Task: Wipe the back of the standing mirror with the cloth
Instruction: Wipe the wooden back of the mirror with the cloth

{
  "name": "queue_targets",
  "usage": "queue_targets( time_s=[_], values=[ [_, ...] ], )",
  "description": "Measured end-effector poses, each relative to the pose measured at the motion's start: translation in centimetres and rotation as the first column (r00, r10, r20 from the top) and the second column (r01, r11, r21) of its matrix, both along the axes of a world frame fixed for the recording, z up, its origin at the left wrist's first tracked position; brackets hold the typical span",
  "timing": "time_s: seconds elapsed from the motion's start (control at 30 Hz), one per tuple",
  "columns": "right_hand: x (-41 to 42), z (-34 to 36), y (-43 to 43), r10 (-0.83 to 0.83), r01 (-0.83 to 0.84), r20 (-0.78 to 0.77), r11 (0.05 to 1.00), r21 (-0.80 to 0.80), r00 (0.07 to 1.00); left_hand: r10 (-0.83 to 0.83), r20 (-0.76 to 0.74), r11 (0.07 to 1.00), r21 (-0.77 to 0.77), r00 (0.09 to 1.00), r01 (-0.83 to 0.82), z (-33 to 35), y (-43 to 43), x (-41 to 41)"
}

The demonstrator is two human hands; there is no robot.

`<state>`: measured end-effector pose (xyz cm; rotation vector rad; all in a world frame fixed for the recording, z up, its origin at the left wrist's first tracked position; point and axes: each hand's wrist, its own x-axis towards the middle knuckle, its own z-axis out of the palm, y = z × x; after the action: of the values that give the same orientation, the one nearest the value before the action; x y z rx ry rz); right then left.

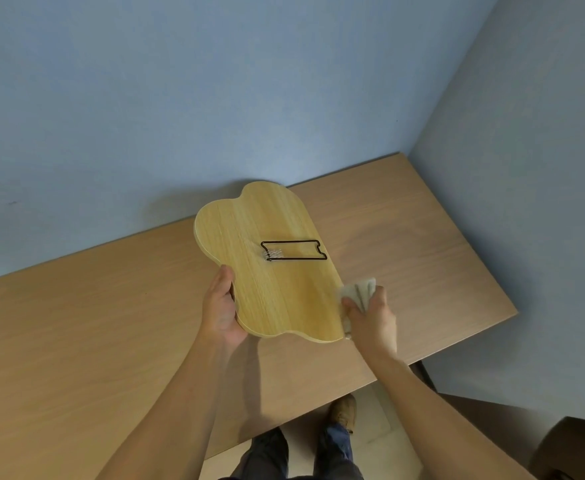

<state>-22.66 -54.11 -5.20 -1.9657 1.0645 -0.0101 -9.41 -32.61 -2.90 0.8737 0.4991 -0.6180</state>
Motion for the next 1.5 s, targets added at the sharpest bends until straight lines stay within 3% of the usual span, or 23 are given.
queue_targets(
  time_s=[0.1,0.23,0.33,0.47,0.67,0.73,0.8,0.87,1.0,1.23,1.33,1.5],
  values=[
    [2.1,2.6,5.3,0.089,-0.131,0.201,0.970,0.207,0.975,0.020,-0.029,1.000,-0.017,0.999,-0.020,-0.1,-0.2,-0.1],
    [3.8,3.5,11.1,0.333,-0.370,0.267,0.924,0.098,0.904,0.015,-0.058,0.999,-0.044,0.998,-0.018,0.3,-0.4,-0.2],
    [3.4,1.8,9.2,0.337,-0.342,0.185,0.940,-0.004,0.923,0.011,-0.023,1.000,-0.010,1.000,-0.011,0.3,-0.3,-0.1],
    [1.2,-1.8,2.8,0.177,-0.177,-0.014,0.981,-0.073,0.984,0.016,0.008,0.999,0.029,1.000,-0.016,0.2,-0.3,0.0],
    [0.4,-3.5,-3.0,0.003,-0.051,-0.211,0.973,-0.223,0.977,0.014,0.027,1.000,0.009,1.000,-0.014,0.5,-0.4,-0.1],
    [1.8,-2.0,-2.0,-0.027,-0.004,-0.138,0.974,-0.225,0.990,0.018,0.015,1.000,0.006,1.000,-0.018,0.6,-0.5,-0.1],
    [3.9,0.7,1.2,0.025,-0.025,0.007,0.996,-0.088,1.000,0.021,0.002,1.000,0.005,1.000,-0.021,0.7,-0.6,0.0],
    [6.0,3.2,5.6,0.142,-0.153,0.151,0.986,0.062,0.978,0.026,0.007,1.000,-0.008,1.000,-0.026,0.8,-0.6,0.0],
    [8.4,4.9,11.1,0.345,-0.360,0.261,0.933,0.010,0.902,0.007,-0.009,0.999,-0.045,1.000,-0.007,0.9,-0.4,0.1],
    [7.7,0.8,5.5,0.404,-0.378,0.141,0.908,-0.183,0.904,0.014,0.025,0.995,-0.101,1.000,-0.011,-0.2,-0.3,-0.3],
    [7.2,-1.3,2.6,0.281,-0.274,0.046,0.954,-0.121,0.959,0.037,0.023,0.994,-0.107,0.999,-0.035,-0.7,-0.3,-0.5],
    [6.5,-3.8,-2.6,0.086,-0.118,-0.163,0.974,-0.196,0.983,0.049,0.029,0.993,-0.108,0.998,-0.045,-0.7,-0.4,-0.4]
  ],
)
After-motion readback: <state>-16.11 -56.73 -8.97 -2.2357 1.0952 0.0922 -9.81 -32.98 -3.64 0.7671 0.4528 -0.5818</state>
